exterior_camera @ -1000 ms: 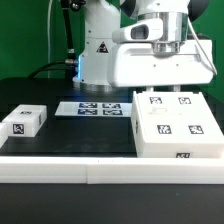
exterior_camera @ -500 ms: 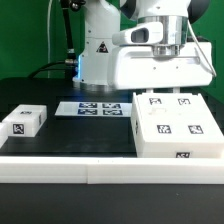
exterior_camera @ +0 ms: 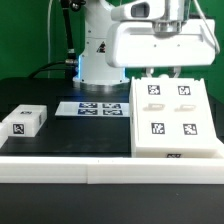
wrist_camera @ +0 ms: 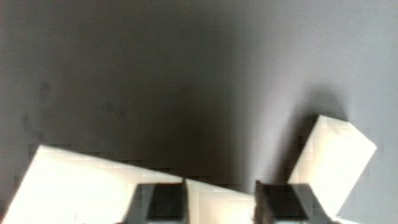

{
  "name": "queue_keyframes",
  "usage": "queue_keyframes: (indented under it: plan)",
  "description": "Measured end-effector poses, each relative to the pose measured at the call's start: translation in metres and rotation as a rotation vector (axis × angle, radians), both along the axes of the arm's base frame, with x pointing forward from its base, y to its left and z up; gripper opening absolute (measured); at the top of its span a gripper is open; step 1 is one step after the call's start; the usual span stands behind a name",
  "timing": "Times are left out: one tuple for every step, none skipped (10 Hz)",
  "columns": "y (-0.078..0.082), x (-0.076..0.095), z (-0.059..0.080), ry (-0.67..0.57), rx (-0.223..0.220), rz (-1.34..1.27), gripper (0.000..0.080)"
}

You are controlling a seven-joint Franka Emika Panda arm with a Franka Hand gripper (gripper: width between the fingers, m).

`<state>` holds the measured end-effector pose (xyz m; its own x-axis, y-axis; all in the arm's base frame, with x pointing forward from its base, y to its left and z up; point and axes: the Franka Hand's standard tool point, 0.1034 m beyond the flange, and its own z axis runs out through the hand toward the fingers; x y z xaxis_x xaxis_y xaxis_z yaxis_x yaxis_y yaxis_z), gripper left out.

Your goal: Assemble cabinet

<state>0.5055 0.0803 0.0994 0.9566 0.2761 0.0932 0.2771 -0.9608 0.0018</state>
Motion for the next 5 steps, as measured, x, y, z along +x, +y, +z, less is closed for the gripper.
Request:
queue_keyframes:
  plan:
    - [-0.001,-0.002,-0.004,0.002,-0.001,0.000,0.0174]
    - [-0.001,-0.002,-0.004,0.003,-0.001,0.000,0.0174]
    - [-0.001,-0.002,-0.004,0.003,-0.001,0.000,0.0166]
    - [-0.002,-0.003,-0.007,-0.003,-0.001,0.007,0.0154]
    - [-0.004,-0.005,-0.014,-0.001,-0.003,0.009,0.0154]
